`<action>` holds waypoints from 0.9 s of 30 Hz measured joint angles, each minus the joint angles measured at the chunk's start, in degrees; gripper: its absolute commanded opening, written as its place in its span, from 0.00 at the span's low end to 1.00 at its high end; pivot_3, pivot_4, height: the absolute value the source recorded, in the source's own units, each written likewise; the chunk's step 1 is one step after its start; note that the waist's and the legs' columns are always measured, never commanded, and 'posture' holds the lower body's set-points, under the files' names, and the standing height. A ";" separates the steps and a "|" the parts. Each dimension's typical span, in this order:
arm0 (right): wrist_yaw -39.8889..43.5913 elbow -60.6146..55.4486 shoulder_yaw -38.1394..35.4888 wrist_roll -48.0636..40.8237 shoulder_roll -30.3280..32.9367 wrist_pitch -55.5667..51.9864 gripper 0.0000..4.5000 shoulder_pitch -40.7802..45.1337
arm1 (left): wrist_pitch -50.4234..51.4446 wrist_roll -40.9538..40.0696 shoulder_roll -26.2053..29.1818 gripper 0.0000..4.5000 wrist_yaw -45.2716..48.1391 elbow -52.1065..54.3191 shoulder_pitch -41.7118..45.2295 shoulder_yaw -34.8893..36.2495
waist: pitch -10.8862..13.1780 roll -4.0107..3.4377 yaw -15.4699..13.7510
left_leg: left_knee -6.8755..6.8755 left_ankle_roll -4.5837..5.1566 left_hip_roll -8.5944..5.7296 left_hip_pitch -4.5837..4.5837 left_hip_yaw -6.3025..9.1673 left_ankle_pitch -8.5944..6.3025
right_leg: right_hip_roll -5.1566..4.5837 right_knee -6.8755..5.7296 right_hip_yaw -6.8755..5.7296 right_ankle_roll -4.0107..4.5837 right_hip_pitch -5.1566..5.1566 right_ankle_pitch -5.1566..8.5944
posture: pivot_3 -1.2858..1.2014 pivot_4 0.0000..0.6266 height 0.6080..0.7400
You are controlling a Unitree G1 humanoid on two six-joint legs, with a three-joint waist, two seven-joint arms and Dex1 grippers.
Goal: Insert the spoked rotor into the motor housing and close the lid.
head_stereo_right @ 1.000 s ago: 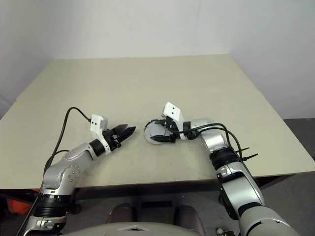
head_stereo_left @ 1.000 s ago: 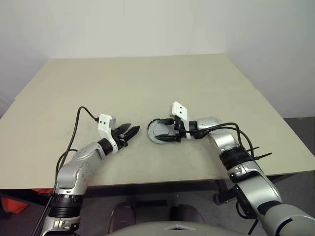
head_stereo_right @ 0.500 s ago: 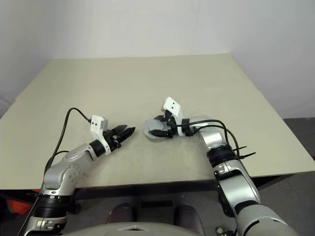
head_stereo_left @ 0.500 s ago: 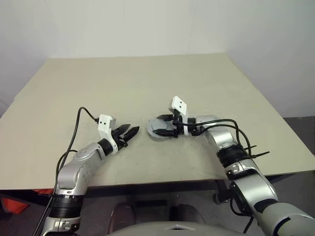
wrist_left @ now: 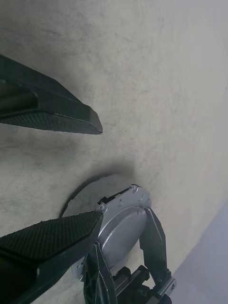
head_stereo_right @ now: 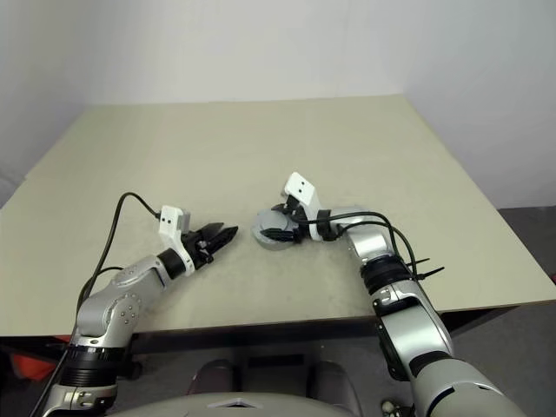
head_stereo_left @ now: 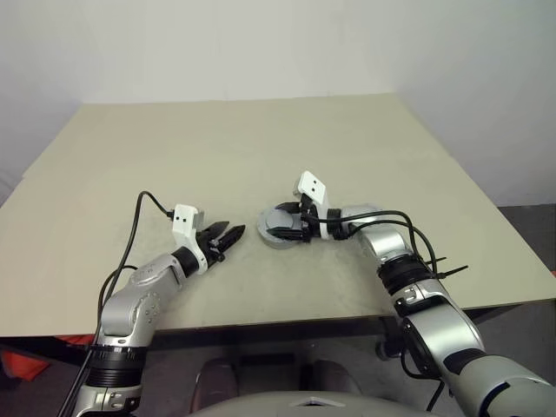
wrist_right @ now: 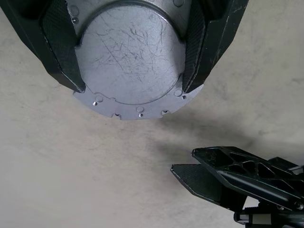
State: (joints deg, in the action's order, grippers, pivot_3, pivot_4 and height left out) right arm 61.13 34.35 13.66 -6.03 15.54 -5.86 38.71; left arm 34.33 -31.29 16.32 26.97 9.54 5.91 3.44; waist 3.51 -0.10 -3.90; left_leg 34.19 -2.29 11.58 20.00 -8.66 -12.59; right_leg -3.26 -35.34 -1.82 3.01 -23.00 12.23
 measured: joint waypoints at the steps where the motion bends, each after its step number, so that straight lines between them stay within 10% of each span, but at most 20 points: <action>1: -0.02 0.66 0.00 0.17 -0.10 0.41 0.70 0.23 | 0.00 0.00 0.00 0.61 -0.01 0.00 0.00 0.00 | 0.00 0.00 0.00 | 0.00 -0.01 0.00 0.00 0.00 0.00 | 0.00 -0.01 0.00 0.00 0.00 0.00 | 0.52 0.00 1.00; 27: 2.17 1.58 -2.45 -1.95 -1.48 -3.45 0.70 2.40 | 0.01 0.17 -0.16 0.61 -0.25 0.00 -0.71 -0.11 | 0.00 0.00 0.00 | 0.03 -0.08 0.07 0.02 -0.01 0.07 | 0.03 -0.15 -0.01 0.15 -0.16 -0.05 | 0.52 0.00 1.00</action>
State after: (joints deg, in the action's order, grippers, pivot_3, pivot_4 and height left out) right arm 63.30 35.93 11.21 -7.98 14.07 -9.31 41.11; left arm 34.34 -31.12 16.16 26.72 9.55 5.20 3.32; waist 3.51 -0.10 -3.90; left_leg 34.23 -2.36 11.65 20.02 -8.67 -12.52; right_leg -3.23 -35.49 -1.83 3.16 -23.16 12.18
